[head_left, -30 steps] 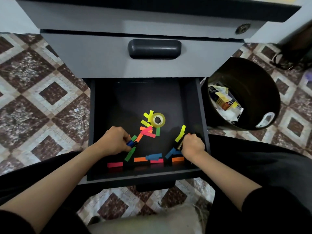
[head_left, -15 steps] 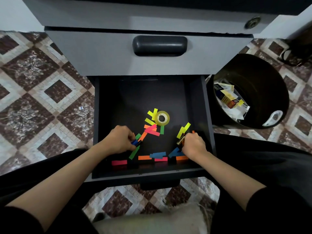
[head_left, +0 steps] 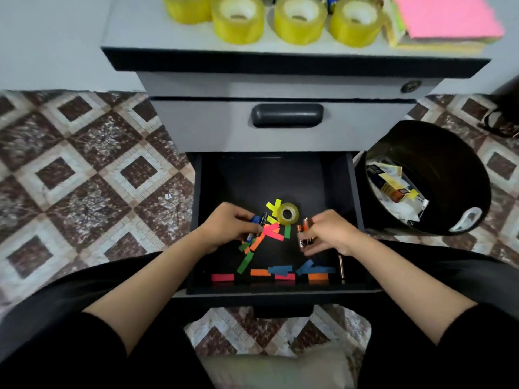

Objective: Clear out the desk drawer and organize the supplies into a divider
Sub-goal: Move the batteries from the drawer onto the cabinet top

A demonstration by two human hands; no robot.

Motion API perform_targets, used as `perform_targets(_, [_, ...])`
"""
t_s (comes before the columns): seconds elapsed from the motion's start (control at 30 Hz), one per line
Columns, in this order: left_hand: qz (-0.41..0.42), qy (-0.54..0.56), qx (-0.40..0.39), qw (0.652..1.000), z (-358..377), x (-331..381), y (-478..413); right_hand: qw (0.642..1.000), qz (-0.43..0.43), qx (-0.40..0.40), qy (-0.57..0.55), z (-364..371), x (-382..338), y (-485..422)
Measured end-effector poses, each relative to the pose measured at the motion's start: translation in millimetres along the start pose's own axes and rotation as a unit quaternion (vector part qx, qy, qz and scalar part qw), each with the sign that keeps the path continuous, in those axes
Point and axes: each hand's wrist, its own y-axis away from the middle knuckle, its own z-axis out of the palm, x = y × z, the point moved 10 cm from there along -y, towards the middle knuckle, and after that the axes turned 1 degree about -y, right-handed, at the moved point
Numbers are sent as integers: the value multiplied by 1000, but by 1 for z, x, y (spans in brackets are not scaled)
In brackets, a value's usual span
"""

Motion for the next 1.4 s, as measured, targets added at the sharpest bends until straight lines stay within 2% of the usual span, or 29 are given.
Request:
perform_targets(0.1, [20, 36, 26, 999, -11, 23, 19, 995, -52, -39, -80, 6, -31, 28])
perform_targets(0.2, [40, 66, 28, 997, -13, 44, 38, 987, -106, -48, -112, 4, -58, 56])
perform_targets(0.37, [64, 105, 26, 992, -10, 81, 74, 976, -187, -43, -102, -1, -92, 101])
perform_targets(0.57, [82, 141, 52, 985, -19, 128, 103, 967, -245, -23, -64, -11, -127, 155])
perform_targets(0.7, [99, 140, 60, 983, -22, 156, 113, 961, -271, -7, -47, -22, -146, 176])
perform_targets(0.9, [144, 135, 124, 973, -75, 230, 119, 948, -309, 41, -59, -65, -204, 208])
perform_targets(1.03, [135, 148, 159, 967, -103, 260, 109, 942, -325, 51, -62, -77, -238, 210])
perform_targets(1.13, [129, 125, 187, 966, -122, 276, 95, 944, -323, 55, -48, -82, -264, 202])
perform_targets(1.4, [123, 36, 237, 963, -153, 316, 52, 940, -313, 135, -8, -116, -327, 162])
